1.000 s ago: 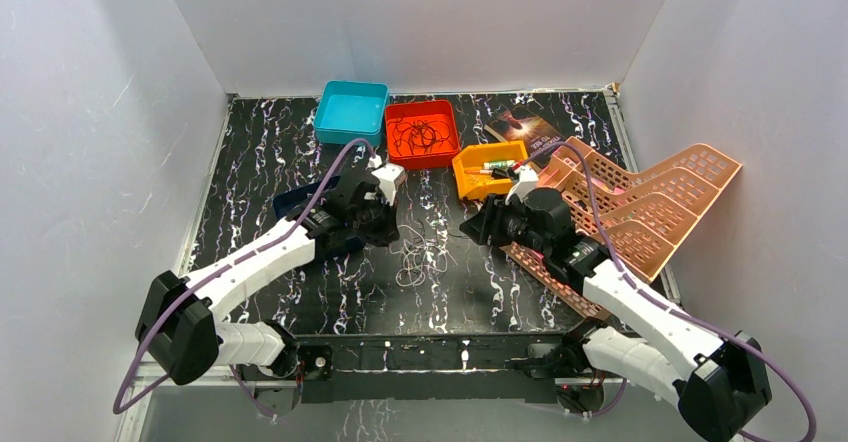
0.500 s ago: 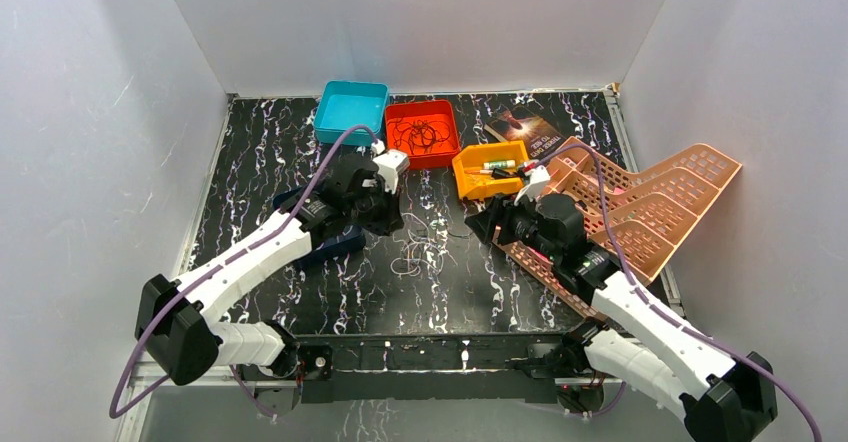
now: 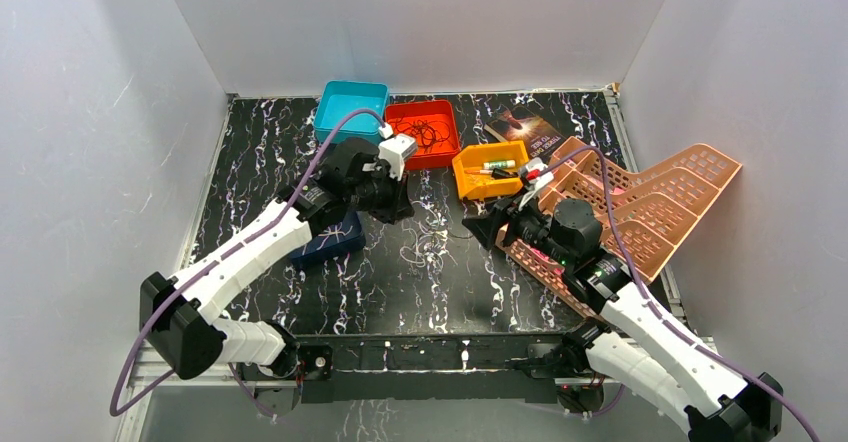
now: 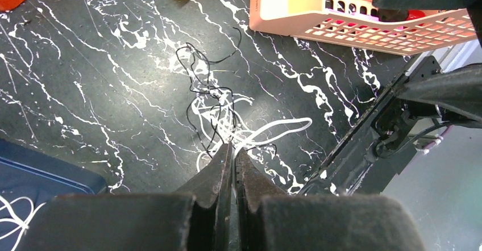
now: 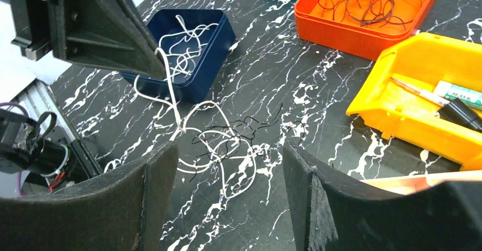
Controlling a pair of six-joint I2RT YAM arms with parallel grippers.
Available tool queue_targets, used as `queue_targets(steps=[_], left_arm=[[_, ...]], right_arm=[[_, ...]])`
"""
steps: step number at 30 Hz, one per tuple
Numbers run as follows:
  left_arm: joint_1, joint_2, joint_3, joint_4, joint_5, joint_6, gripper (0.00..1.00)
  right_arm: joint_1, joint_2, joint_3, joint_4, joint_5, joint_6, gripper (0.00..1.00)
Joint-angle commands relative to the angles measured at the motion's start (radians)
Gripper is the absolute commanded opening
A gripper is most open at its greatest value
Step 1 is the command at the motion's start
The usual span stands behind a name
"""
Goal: Untangle the cables
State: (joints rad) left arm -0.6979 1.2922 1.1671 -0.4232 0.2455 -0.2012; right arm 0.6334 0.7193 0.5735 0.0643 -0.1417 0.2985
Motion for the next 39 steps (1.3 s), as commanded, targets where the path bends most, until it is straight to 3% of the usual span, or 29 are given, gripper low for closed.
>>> queue_targets(steps=[1, 7, 21, 32, 39], left_arm=[[-0.006, 0.006, 0.05, -0.032, 0.058, 0.016, 0.0], [-0.006, 0.001, 0.062, -0.038, 0.058, 0.017, 0.0], [-0.005, 0.035, 0.15, -0.079, 0.083, 0.043, 0.0], [-0.006, 0.063, 0.243, -0.126, 0.132, 0.064, 0.0], [-0.006, 0.069, 0.321, -0.144, 0.144, 0.069, 0.0]], right_arm=[[-0.001, -0.007, 0.025, 0.077, -0.111, -0.089, 0.76], [-0.001, 0.018, 0.04, 0.106, -0.218, -0.155, 0.81], [0.0, 0.144, 0.095, 0.172, -0.231, -0.278, 0.91], [0.0, 0.344, 0.116, 0.358, -0.293, -0.267, 0.88], [-0.001, 0.485, 0.114, 0.407, -0.306, -0.198, 0.79]])
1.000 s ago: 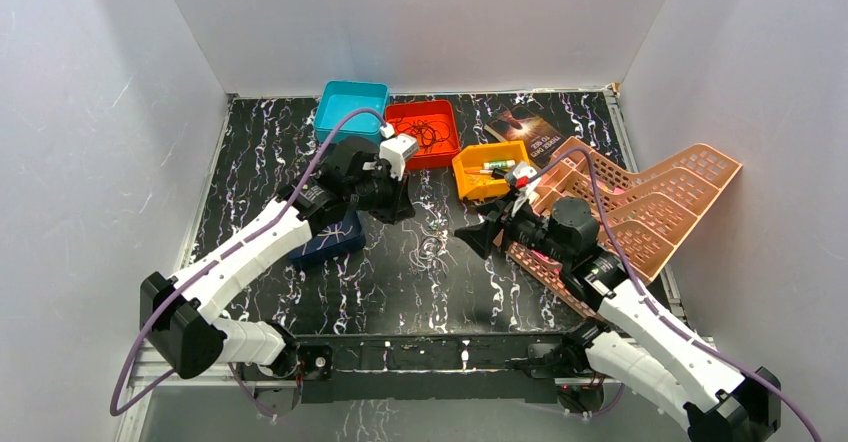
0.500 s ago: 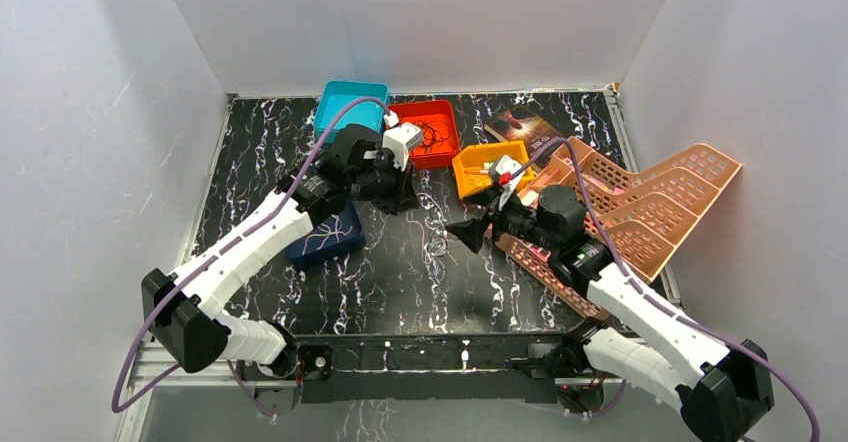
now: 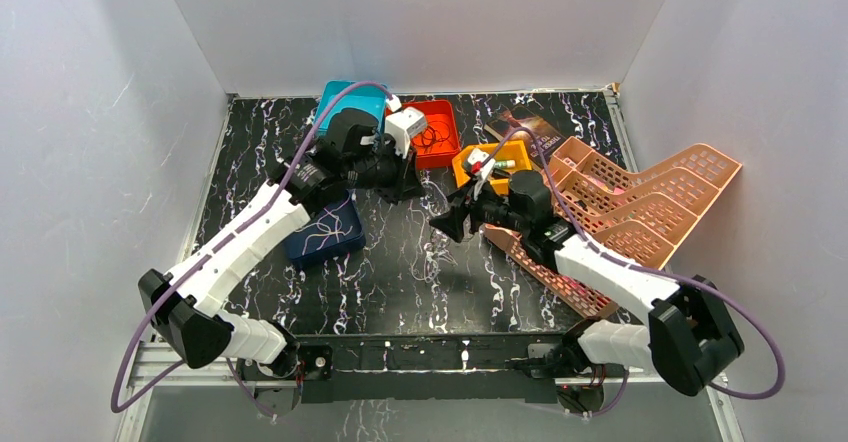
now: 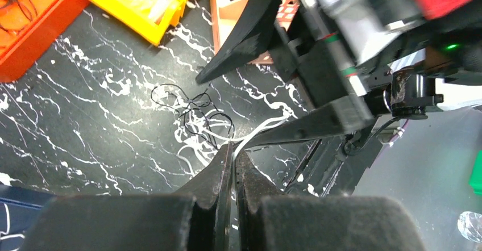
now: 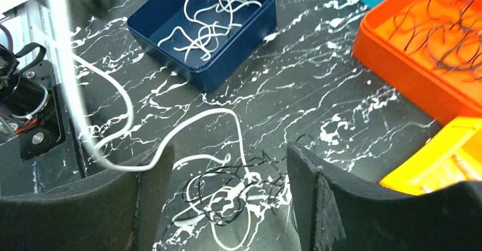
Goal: Untangle the cables
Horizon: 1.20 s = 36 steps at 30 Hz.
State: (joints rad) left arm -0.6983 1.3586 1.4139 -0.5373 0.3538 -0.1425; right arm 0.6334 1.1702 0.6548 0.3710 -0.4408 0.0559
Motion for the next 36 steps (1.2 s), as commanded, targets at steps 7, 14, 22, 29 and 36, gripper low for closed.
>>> queue_targets(steps=[7, 14, 22, 29, 36], left_arm=[[-0.005, 0.005, 0.158, -0.051, 0.031, 0.019, 0.0], [-0.006, 0.005, 0.245, -0.071, 0.024, 0.028, 0.0], [-0.006, 0.044, 0.427, -0.14, -0.137, 0.074, 0.0], [-0.006, 0.102, 0.608, -0.184, -0.258, 0.13, 0.0], [-0.006, 0.136, 0.757, -0.174, -0.359, 0.178, 0.0]], right_arm=[[-0.001, 0.085, -0.046, 0.168, 0.079, 0.12, 0.64], [-0.001, 0.161, -0.078, 0.182, 0.163, 0.196, 0.46], [-0.001, 0.218, -0.154, 0.229, 0.158, 0.263, 0.41], [-0.001, 0.211, -0.211, 0.243, 0.133, 0.288, 0.42], [0.0, 0.131, -0.231, 0.195, 0.102, 0.285, 0.5]])
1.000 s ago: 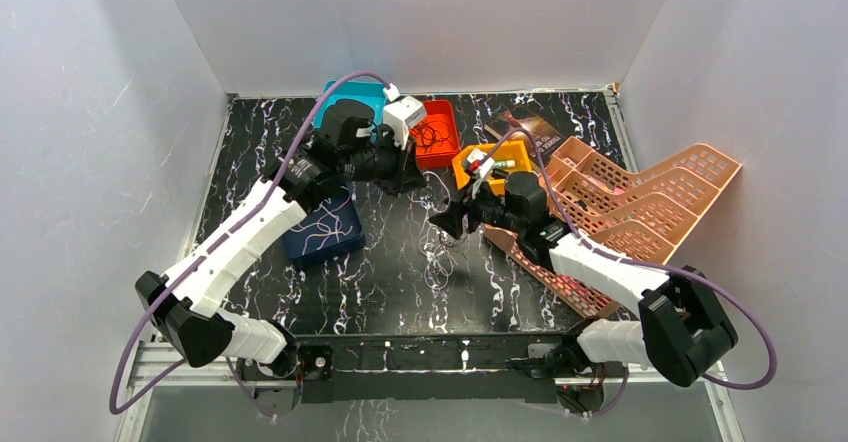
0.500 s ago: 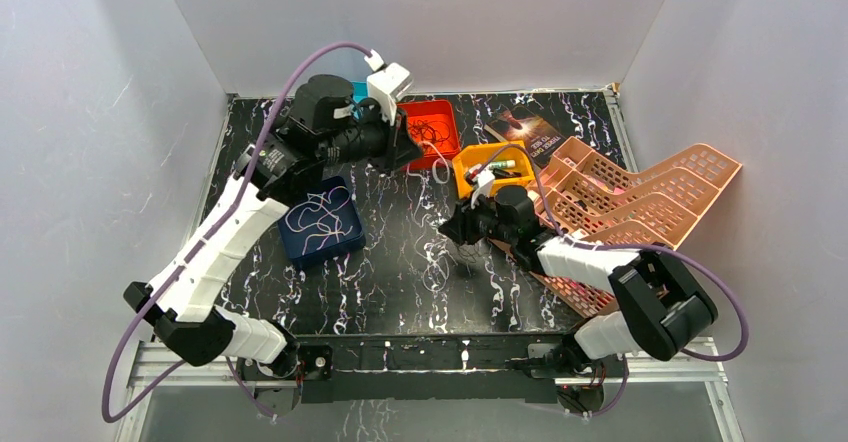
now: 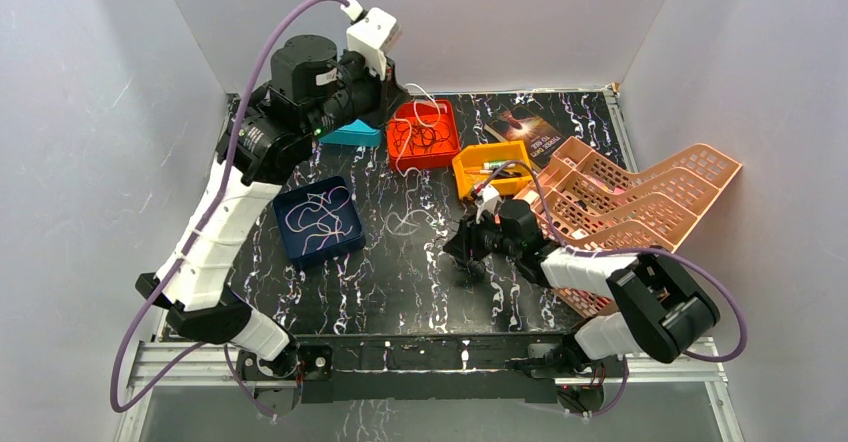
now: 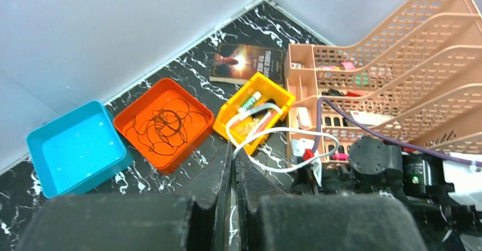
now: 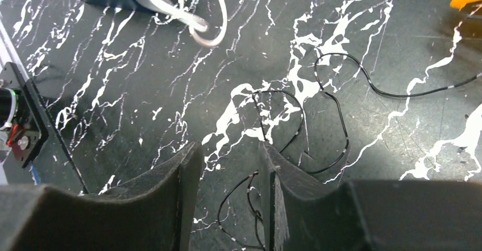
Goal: Untangle the cables
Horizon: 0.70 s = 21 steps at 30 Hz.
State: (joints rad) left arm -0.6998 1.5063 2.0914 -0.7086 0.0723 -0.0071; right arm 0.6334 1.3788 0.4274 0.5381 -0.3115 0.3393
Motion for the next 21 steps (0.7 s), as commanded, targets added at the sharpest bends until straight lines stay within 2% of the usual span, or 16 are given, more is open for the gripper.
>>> queue_targets(steps=[1, 11, 21], left_arm=[[-0.004, -0.012, 0.088, 0.0, -0.083, 0.048, 0.0], [-0.003, -0.031, 0.109, 0.029, -0.207, 0.109, 0.0], [-0.004, -0.031, 0.14, 0.054, -0.352, 0.19, 0.0]], right_arm=[[-0.001, -0.096, -0.004, 0.015, -0.022, 0.001, 0.51], [0.0, -0.244, 0.019, -0.116, 0.015, -0.021, 0.63], [-0.001, -0.287, 0.041, -0.136, 0.014, -0.016, 0.68]])
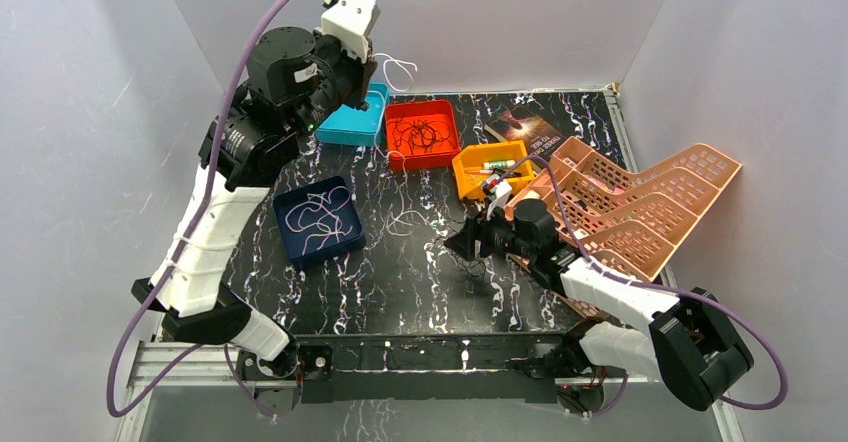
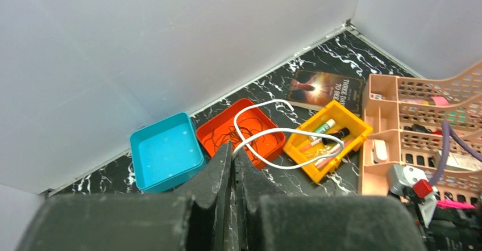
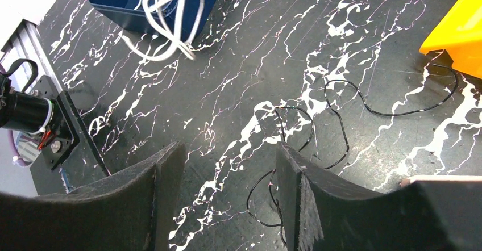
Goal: Untangle the cables
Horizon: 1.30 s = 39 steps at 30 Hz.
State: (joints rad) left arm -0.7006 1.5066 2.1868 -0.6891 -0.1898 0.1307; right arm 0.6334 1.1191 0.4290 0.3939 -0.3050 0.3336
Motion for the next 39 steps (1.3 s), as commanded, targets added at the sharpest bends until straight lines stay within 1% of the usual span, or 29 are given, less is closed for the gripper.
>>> queue_targets(steps=[1, 4, 8, 21, 30, 35, 37, 39], left_arm=[[-0.003, -0.035, 0.045, 0.037, -0.102, 0.058, 0.0], [-0.003, -0.041, 0.044, 0.042, -0.142, 0.074, 0.0], [-0.004, -0.055, 0.029, 0.04, -0.233, 0.102, 0.0], [-0.004, -0.11, -0.097, 0.102, -0.596, 0.249, 0.0], [-0.003, -0.168, -0.239, 0.123, -0.706, 0.252, 0.0], [-0.002, -0.212, -0.38, 0.143, -0.768, 0.251, 0.0], [-0.001, -0.236, -0.444, 0.11, -0.775, 0.204, 0.0], [0.013, -0.255, -0.502, 0.051, -0.752, 0.128, 0.0]], right_arm=[[-0.001, -0.029, 0.038, 0.009, 0.008, -0.01, 0.68], [-0.001, -0.033, 0.034, 0.007, 0.007, -0.008, 0.68], [-0.001, -0.037, 0.03, 0.003, 0.013, -0.008, 0.69], [-0.001, 0.002, 0.046, 0.008, -0.014, -0.01, 0.69], [0.0, 0.011, 0.041, 0.013, -0.019, -0.007, 0.69], [0.0, 0.015, 0.039, 0.014, -0.028, -0.004, 0.69], [-0.001, 0.011, 0.036, 0.012, -0.029, -0.004, 0.69], [-0.001, 0.004, 0.036, 0.003, -0.029, -0.005, 0.69]])
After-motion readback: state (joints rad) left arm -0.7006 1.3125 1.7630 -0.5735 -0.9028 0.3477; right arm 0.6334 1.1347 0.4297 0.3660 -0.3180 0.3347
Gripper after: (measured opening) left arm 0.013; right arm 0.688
